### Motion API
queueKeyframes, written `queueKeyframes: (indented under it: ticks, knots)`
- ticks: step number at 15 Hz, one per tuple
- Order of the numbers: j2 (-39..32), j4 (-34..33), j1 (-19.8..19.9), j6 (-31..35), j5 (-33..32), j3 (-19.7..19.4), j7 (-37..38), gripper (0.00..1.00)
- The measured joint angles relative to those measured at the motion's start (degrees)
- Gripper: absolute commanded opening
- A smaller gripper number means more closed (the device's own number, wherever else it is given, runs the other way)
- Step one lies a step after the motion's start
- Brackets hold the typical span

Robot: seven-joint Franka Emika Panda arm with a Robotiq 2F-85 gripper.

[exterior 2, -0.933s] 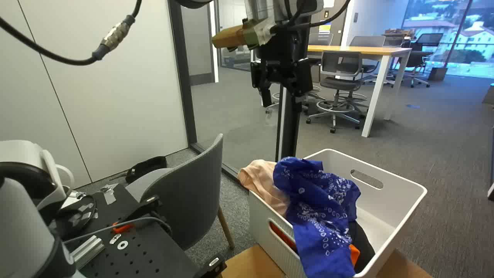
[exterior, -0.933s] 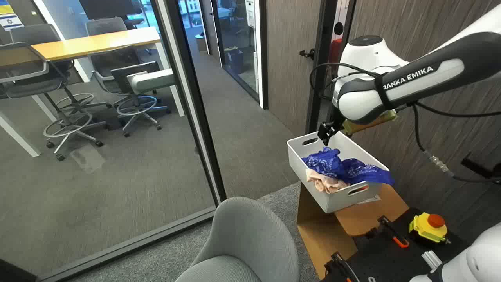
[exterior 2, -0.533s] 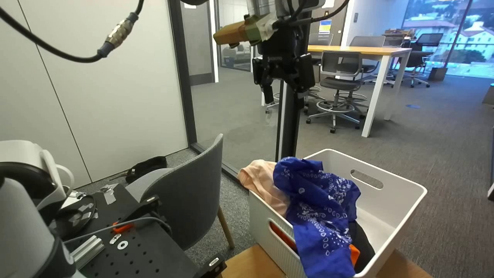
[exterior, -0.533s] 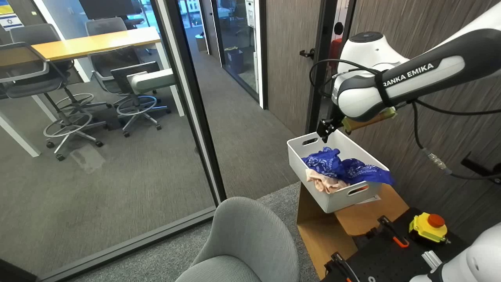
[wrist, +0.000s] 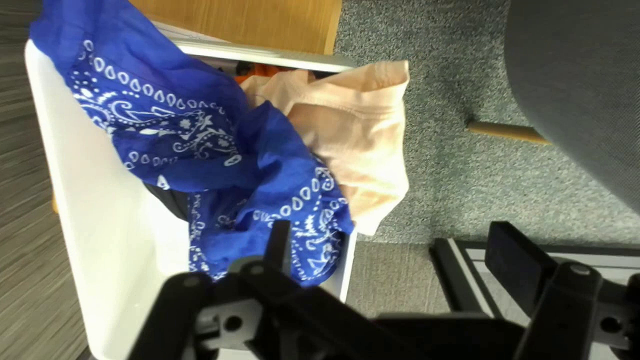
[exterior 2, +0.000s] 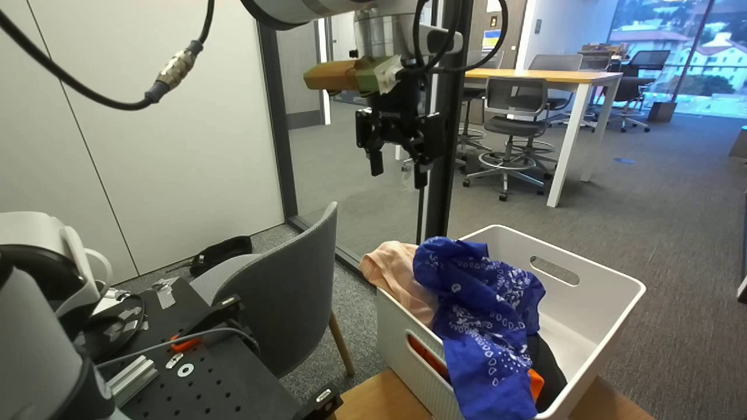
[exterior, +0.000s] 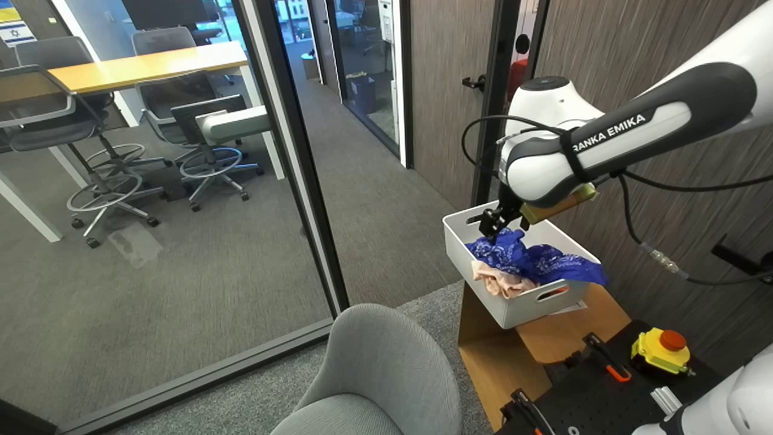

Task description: Remove the peach shirt from the white bin and hang it on the back of the chair

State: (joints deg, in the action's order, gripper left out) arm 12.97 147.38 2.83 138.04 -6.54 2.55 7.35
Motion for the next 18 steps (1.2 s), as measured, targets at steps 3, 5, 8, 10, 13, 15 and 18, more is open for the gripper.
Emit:
queueKeyframes:
  ticks: [3, 5, 8, 10, 13, 15, 18]
  knots:
    - [-2.6, 0.1, -3.6, 0.5, 3.6, 0.3, -4.5, 1.00]
    - [-5.1, 0.1, -5.4, 0.9, 4.8, 0.7, -6.3, 1.00]
    - [-10.2, 0.1, -6.7, 1.8, 5.8, 0.9, -7.9, 1.00]
    - [-14.0, -0.3, -6.8, 2.1, 5.7, 1.0, -8.0, 1.00]
    - [-19.6, -1.9, -6.8, 2.1, 2.3, 1.0, -5.7, 1.00]
    - [-22.2, -3.3, -6.9, 2.0, -1.5, 0.9, -2.7, 1.00]
    - [-24.3, -5.0, -7.8, 1.3, -6.1, 0.8, 1.3, 1.00]
